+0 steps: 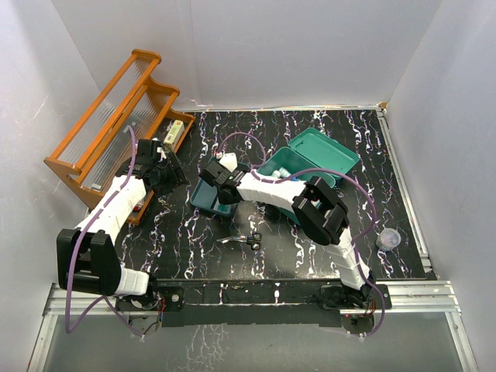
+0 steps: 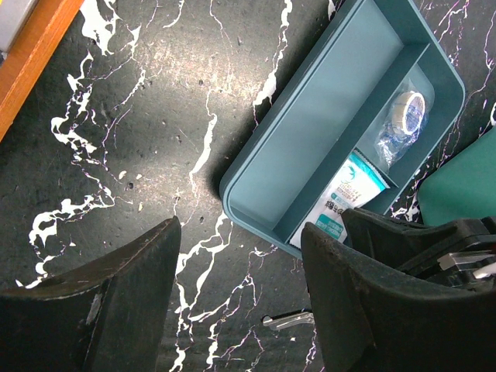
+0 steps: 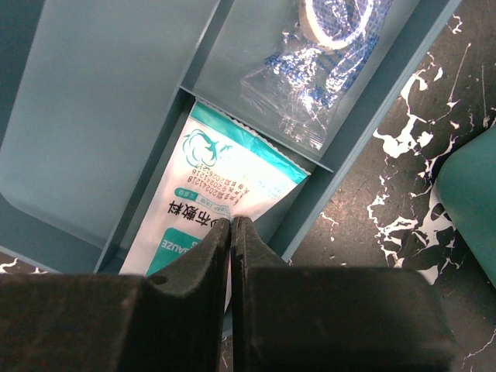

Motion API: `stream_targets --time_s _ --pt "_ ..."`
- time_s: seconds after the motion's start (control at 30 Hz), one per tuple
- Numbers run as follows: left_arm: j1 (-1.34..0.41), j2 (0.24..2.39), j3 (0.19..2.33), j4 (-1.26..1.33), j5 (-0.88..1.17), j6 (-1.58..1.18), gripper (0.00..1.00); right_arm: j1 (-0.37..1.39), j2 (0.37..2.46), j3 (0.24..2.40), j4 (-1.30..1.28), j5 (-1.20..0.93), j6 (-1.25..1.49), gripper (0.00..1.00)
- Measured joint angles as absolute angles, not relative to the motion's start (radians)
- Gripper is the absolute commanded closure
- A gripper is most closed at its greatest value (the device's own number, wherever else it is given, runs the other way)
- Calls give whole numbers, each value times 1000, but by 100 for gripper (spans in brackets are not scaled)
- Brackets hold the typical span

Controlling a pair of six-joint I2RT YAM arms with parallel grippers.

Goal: Organize the medicine kit

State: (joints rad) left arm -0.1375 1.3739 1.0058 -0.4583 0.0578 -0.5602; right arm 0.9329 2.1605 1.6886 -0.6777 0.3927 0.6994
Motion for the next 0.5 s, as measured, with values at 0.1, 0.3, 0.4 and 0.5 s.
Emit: stream_targets --time_s 0.1,0.3,0.4,0.5 --pt "-138 1374 1006 -460 59 -557 38 933 2164 1706 -685 387 703 80" --pt "-138 1374 1006 -460 60 -557 38 933 2156 1719 -686 409 701 70" --pt "-138 1374 1006 -460 60 -557 38 933 2139 1712 -680 428 698 69" --pt "-138 1374 1007 -460 60 -557 37 933 2122 1709 -673 430 685 69"
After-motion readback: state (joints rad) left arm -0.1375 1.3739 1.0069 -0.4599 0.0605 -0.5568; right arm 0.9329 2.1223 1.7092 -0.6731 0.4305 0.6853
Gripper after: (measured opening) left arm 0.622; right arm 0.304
